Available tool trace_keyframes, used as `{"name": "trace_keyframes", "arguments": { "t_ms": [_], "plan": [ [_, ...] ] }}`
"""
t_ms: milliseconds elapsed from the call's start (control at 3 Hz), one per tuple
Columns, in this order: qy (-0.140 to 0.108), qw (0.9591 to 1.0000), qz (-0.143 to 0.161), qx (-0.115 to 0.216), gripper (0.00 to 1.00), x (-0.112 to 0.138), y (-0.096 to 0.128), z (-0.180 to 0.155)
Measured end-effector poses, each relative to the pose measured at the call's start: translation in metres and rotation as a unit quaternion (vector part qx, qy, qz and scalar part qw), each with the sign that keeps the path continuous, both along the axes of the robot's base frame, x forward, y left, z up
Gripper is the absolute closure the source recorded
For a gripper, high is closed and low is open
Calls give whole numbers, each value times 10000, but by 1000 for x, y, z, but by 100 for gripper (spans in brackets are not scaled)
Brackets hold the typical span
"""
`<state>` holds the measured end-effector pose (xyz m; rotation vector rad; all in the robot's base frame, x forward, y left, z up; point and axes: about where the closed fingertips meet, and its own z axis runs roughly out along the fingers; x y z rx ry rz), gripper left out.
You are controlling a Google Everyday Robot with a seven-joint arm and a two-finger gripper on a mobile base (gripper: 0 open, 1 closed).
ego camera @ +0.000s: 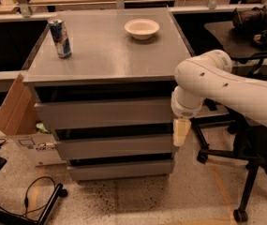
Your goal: Open top drawer
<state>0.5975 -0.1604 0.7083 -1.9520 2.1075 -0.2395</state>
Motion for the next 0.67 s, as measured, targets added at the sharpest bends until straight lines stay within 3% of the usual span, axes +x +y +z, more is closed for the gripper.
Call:
{"name": "trace_keyframes", "arguments": {
  "t_ms": [667],
  "plan": [
    [221,9991,61,-344,0,47,16,-19]
  ]
}}
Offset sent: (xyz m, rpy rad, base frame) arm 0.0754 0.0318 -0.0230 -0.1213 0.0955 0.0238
